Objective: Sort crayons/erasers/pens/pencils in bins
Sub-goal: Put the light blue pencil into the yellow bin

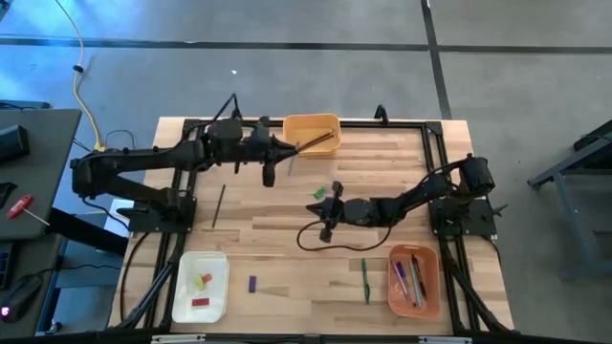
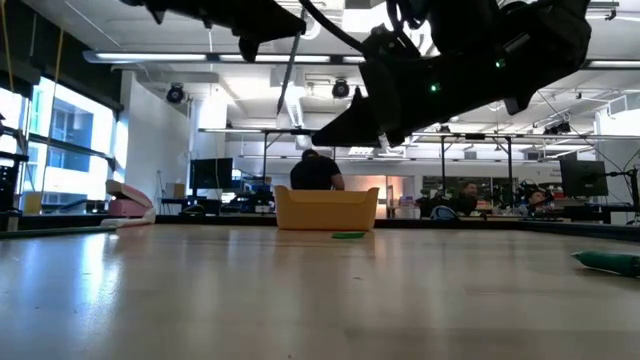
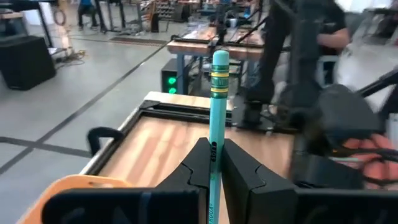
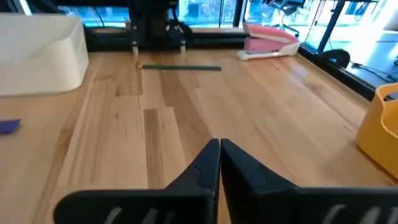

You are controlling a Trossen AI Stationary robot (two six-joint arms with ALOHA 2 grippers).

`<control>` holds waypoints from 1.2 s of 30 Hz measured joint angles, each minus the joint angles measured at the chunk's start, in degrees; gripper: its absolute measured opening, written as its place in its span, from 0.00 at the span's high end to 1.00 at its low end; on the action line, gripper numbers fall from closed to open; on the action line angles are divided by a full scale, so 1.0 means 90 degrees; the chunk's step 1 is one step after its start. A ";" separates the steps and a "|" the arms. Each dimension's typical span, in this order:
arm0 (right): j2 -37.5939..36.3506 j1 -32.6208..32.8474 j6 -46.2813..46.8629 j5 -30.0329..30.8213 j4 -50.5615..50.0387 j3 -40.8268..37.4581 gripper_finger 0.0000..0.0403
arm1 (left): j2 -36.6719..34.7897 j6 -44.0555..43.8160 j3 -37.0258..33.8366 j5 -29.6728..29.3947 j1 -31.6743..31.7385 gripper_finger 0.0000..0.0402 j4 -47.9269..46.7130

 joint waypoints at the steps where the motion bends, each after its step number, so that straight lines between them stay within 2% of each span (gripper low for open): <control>1: 0.0000 0.0038 0.0004 0.0036 -0.0067 0.0000 0.99 | 0.0108 0.0082 0.0111 -0.0002 0.0056 0.98 -0.0080; 4: -0.0002 0.0237 0.0032 0.0173 -0.0268 0.0000 1.00 | 0.0602 0.0343 0.0523 -0.0006 0.0275 0.98 -0.0496; 13: -0.0002 0.0998 0.0257 0.0687 -0.0916 0.0000 1.00 | 0.2723 0.0929 0.2490 -0.0096 0.0792 0.98 -0.1750; 23: -0.0002 0.1255 0.0279 0.0812 -0.0939 0.0000 1.00 | 0.4823 0.0815 0.4695 -0.0289 0.1426 0.98 -0.3285; 30: -0.0002 0.1290 0.0376 0.0857 -0.0941 0.0000 1.00 | 0.5851 0.0713 0.6055 -0.0241 0.1790 0.98 -0.4260; 36: -0.0002 0.1309 0.0376 0.0860 -0.0949 0.0000 1.00 | 0.6283 0.0863 0.6433 -0.0183 0.1952 0.98 -0.4728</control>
